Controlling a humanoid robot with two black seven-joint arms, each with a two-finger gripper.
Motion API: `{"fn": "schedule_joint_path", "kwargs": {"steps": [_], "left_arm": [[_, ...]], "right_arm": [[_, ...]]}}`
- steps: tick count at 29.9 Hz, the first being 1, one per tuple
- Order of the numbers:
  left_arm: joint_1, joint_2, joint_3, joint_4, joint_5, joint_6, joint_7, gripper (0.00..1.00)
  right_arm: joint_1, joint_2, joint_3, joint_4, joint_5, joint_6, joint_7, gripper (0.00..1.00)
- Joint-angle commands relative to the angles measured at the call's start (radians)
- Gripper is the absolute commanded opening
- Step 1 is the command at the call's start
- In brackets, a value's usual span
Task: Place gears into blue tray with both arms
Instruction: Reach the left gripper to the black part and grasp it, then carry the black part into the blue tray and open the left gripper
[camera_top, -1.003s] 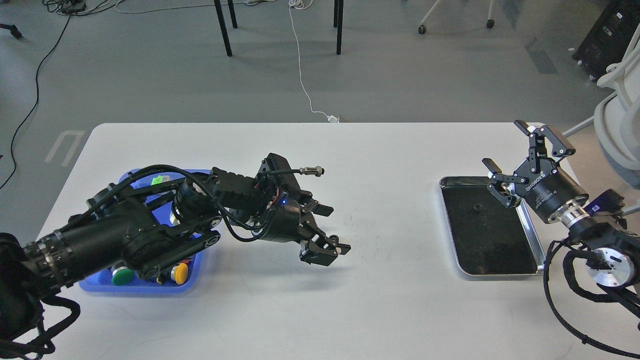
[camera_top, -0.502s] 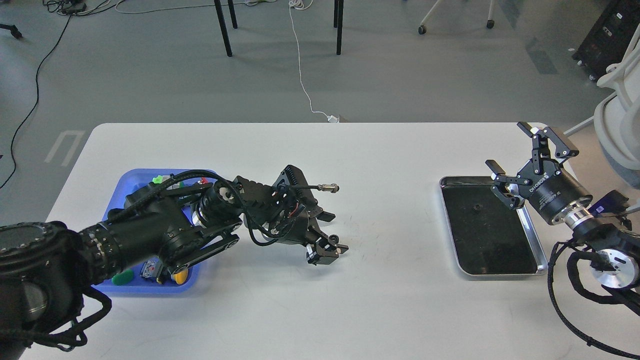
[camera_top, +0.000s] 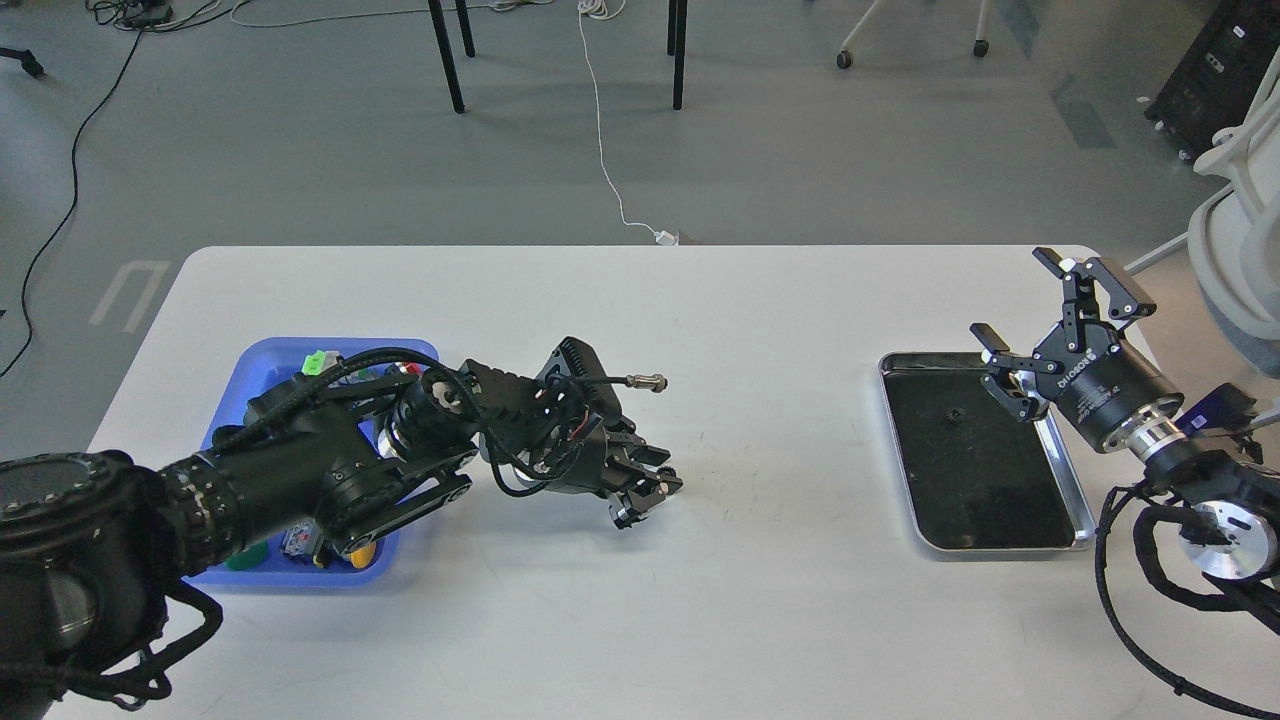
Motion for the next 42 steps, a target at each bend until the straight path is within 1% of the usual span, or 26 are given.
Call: {"fn": "schedule_joint_path", "kwargs": {"steps": [1, 3, 7, 10, 14, 16, 20, 23, 27, 32, 36, 39, 42], "left_arm": [[-0.001, 0.000, -0.002, -0.002, 0.000, 0.002, 0.000, 0.17], [-0.001, -0.002, -0.002, -0.002, 0.000, 0.003, 0.000, 0.14], [-0.013, 0.000, -0.005, -0.014, 0.000, 0.003, 0.000, 0.12], [-0.038, 0.037, -0.015, -0.063, 0.000, 0.003, 0.000, 0.13], [-0.084, 0.237, -0.020, -0.195, 0.000, -0.003, 0.000, 0.14], [-0.093, 0.338, -0.020, -0.237, 0.000, -0.005, 0.000, 0.14], [-0.090, 0.543, -0.015, -0.270, -0.094, -0.001, 0.000, 0.15], [-0.070, 0.645, -0.011, -0.263, -0.111, 0.003, 0.000, 0.15], [0.048, 0.692, -0.012, -0.211, -0.129, 0.035, 0.000, 0.16], [0.128, 0.721, -0.012, -0.151, -0.129, 0.071, 0.000, 0.16], [0.145, 0.736, -0.011, -0.139, -0.125, 0.081, 0.000, 0.16], [0.146, 0.729, -0.005, -0.083, -0.125, 0.100, 0.000, 0.17], [0.148, 0.730, -0.003, -0.068, -0.119, 0.124, 0.000, 0.17]], "right_arm": [[0.000, -0.001, 0.002, 0.001, 0.000, -0.001, 0.000, 0.97], [0.000, -0.001, 0.002, 0.001, 0.000, -0.001, 0.000, 0.97], [0.000, -0.001, 0.002, 0.001, 0.000, -0.001, 0.000, 0.97], [0.000, -0.001, 0.003, 0.001, 0.000, -0.001, 0.000, 0.97], [0.000, 0.000, 0.003, 0.001, 0.000, -0.001, 0.000, 0.97], [0.000, 0.000, 0.000, 0.001, 0.000, -0.003, 0.000, 0.97], [0.002, 0.000, -0.005, 0.007, -0.003, -0.001, 0.000, 0.97], [0.002, 0.000, -0.005, 0.007, -0.003, -0.003, 0.000, 0.97], [0.002, 0.005, -0.008, 0.009, -0.005, -0.001, 0.000, 0.97], [0.000, 0.002, -0.011, 0.009, -0.005, -0.003, 0.000, 0.97], [-0.008, 0.002, -0.011, 0.010, -0.005, -0.003, 0.000, 0.97], [-0.009, 0.003, -0.011, 0.018, -0.005, -0.003, 0.000, 0.97], [-0.009, 0.003, -0.009, 0.016, -0.005, -0.003, 0.000, 0.97]]}}
